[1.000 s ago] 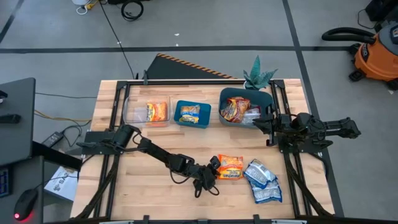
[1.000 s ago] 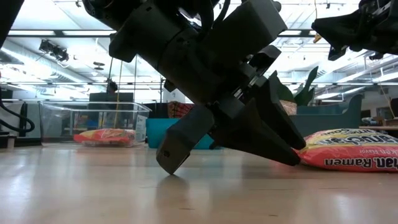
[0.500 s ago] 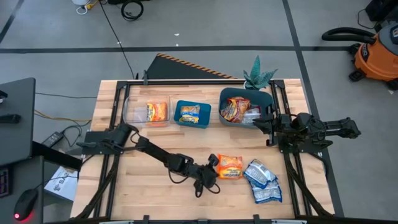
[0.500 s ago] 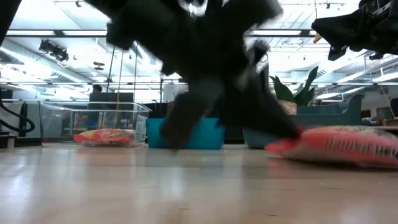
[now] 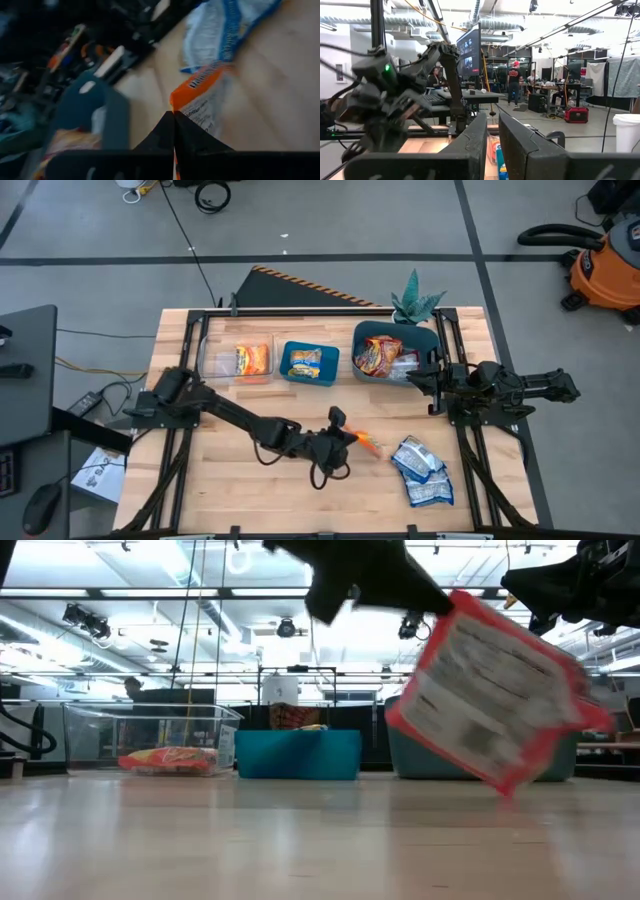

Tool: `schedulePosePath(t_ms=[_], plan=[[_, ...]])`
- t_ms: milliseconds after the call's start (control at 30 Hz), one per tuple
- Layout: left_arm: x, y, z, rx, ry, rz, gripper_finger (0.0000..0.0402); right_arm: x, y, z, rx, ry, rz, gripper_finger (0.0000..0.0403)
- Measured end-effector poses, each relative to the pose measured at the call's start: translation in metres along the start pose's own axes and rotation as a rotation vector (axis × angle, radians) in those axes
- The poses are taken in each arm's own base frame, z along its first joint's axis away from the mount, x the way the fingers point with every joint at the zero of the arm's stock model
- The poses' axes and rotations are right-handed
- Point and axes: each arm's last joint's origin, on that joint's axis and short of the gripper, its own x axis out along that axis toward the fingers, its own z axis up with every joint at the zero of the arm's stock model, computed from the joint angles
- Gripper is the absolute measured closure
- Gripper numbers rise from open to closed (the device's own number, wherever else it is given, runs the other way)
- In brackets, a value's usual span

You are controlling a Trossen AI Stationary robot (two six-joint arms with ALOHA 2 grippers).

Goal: Sort Maruchan noodles
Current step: Put the orange noodle pack into the transparent bin

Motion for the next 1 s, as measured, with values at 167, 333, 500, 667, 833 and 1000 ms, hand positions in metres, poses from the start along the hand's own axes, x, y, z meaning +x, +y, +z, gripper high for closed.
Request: schedulePosePath(t_ms=[167,333,500,667,833,1000], plan=[[-0.020,0.022,0.005,-0.013,0.066,0.075,0.0401,0.000,0.000,0.000,0.000,0.000,0.000,0.0348],[-0.048,0.047,0.006,-0.045,0.171,0.155,0.0401,0.000,0.000,0.000,0.000,0.001,0.000,0.0348],[-0.080,0.073,-0.007,-0.105,0.331,0.214,0.0401,0.000,0.000,0.000,0.000,0.000,0.000,0.0348],[-0.115,0.097,-0.031,-0.196,0.514,0.303,0.0401,0.000,0.000,0.000,0.000,0.000,0.000,0.0348],[-0.150,0.120,-0.054,-0.307,0.647,0.445,0.0401,0.000,0.000,0.000,0.000,0.001,0.000,0.0348],[-0.177,0.143,-0.076,-0.402,0.734,0.609,0.0401,0.000,0.000,0.000,0.000,0.000,0.000,0.0348]])
